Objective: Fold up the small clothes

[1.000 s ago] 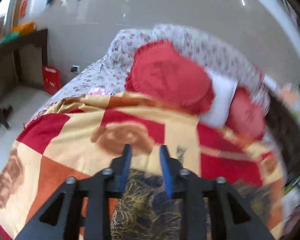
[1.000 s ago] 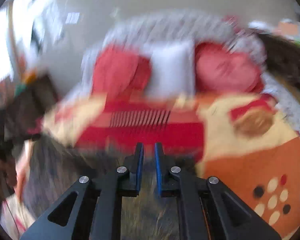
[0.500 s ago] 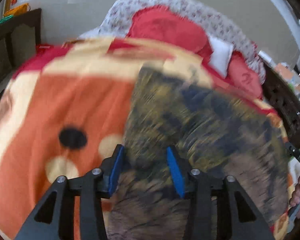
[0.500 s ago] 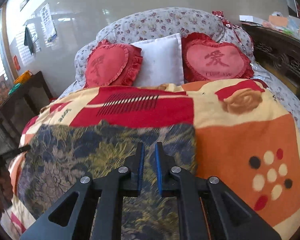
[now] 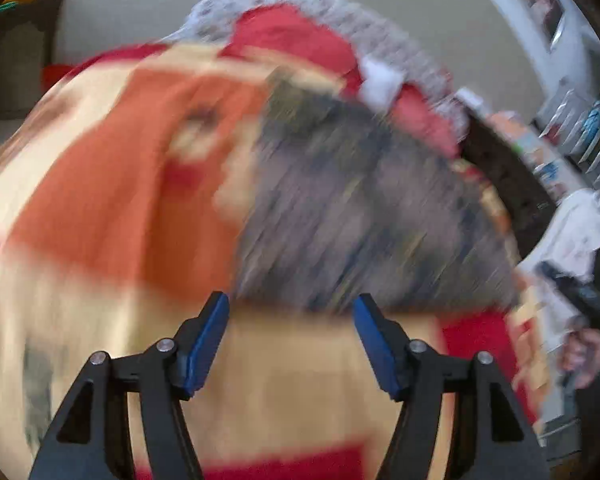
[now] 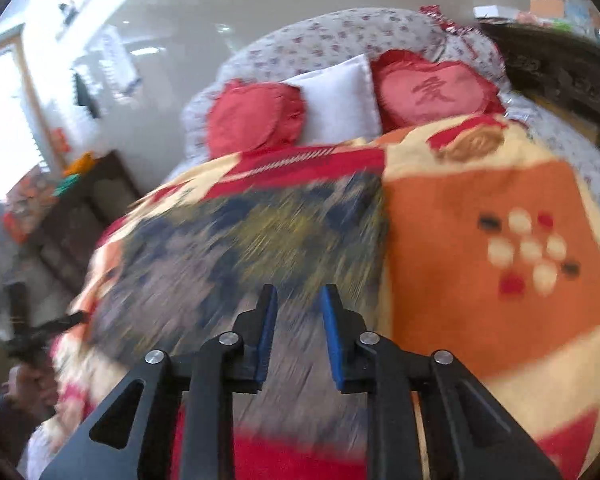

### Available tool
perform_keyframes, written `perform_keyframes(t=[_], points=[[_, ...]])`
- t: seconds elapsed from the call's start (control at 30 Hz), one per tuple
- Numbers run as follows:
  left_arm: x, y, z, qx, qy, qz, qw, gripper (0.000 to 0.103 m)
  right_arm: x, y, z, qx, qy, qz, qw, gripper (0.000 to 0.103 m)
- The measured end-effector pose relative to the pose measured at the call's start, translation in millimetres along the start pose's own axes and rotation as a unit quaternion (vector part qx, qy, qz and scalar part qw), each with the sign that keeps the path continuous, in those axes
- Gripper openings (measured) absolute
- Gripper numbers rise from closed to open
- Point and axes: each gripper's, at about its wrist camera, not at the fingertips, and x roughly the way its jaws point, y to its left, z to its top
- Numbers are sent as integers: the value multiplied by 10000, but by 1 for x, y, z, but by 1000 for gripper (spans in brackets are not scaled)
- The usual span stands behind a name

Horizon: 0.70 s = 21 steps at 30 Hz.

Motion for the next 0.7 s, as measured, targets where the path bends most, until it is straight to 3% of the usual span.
perform_keyframes(t=[0.03, 0.17, 0.27, 0.3, 0.37, 0.47, 0.6, 0.67, 0.7], points=[[-7, 6, -17, -2, -145, 39, 9999, 57, -5, 6, -19, -34, 98, 57, 9999, 33], [-53, 19, -47, -416, -500, 406, 9971, 57, -12, 26, -69, -197, 348, 103, 9991, 33], [-81, 16, -54, -54, -973, 1151, 9886, 60, -12, 40, -88, -305, 368, 373, 9982, 33], [-89, 15, -55, 22, -1164, 1135, 9867, 66, -10, 46, -91, -381, 343, 339, 9981, 33], [-92, 15, -61, -53, -1339, 1144, 9844, 67, -4, 51, -92, -466, 335, 283, 9979, 33], [-77, 0, -75, 71, -1183, 1263, 9849, 67, 12, 58, -98, -531, 345, 267, 9976, 33], [-65, -26, -81, 610, -1298, 1790, 9733, 61, 31, 60, -112, -548, 561, 114, 9969, 33], [-60, -23, -87, 668, -1127, 1811, 9747, 61, 32, 57, -112, -471, 575, 147, 9971, 33], [-57, -15, -85, 485, -841, 1667, 9812, 61, 31, 53, -111, -376, 546, 154, 9977, 33]])
